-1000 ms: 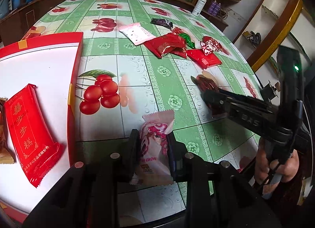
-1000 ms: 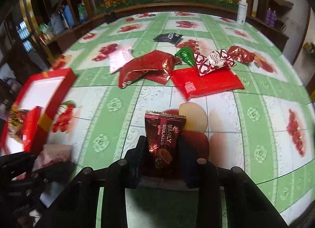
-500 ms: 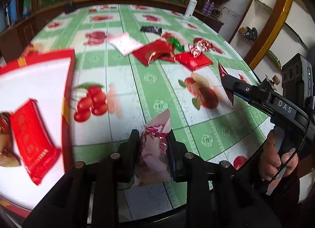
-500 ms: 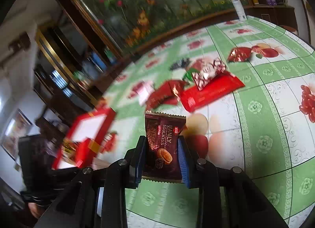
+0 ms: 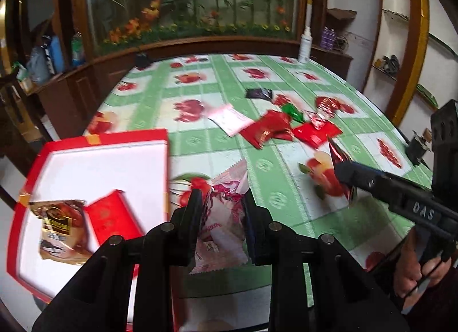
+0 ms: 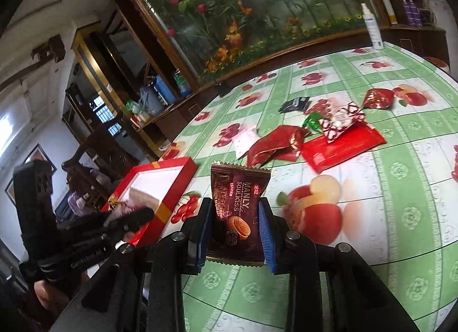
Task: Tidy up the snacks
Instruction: 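Carry the pink candy and brown packet over the box and release both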
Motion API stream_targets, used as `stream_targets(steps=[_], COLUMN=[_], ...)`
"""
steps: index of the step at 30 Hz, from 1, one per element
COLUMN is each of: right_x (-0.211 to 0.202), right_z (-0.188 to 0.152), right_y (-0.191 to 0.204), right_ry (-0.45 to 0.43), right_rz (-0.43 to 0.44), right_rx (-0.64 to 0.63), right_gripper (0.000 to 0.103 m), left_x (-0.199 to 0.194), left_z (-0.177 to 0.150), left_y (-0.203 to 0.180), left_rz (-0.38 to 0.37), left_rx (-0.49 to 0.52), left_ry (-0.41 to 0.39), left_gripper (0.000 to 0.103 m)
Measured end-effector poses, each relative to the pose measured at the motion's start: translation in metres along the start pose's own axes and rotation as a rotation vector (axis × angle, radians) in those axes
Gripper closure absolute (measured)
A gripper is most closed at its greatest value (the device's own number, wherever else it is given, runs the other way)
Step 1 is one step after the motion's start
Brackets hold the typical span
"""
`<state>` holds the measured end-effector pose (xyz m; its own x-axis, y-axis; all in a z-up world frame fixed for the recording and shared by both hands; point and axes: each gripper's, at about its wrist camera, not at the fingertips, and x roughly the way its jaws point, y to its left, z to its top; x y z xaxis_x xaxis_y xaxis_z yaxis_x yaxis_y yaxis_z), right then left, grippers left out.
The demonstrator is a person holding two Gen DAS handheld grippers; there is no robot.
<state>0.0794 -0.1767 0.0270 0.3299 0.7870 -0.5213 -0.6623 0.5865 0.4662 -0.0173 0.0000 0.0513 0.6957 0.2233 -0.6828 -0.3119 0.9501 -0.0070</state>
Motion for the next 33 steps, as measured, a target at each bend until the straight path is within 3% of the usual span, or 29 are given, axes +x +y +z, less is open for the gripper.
stream_targets(steps=[19,33], right_x=[0.041,0.09], right_z=[-0.003,0.003], right_y=[0.07,0.138], right_ry=[0.086,0.133], right_rz=[0.031,0.074], right_rx=[-0.135,-0.26], right_gripper=[0.071,0.071], left_x=[-0.018,-0.02], left_z=[-0.007,-0.022], left_y=[0.06,0.107], left_rz=[0.146,0.221], left_rx=[-0.086,-0.165], left_ry=[-0.087,-0.086], left_gripper=[0.078,0.078])
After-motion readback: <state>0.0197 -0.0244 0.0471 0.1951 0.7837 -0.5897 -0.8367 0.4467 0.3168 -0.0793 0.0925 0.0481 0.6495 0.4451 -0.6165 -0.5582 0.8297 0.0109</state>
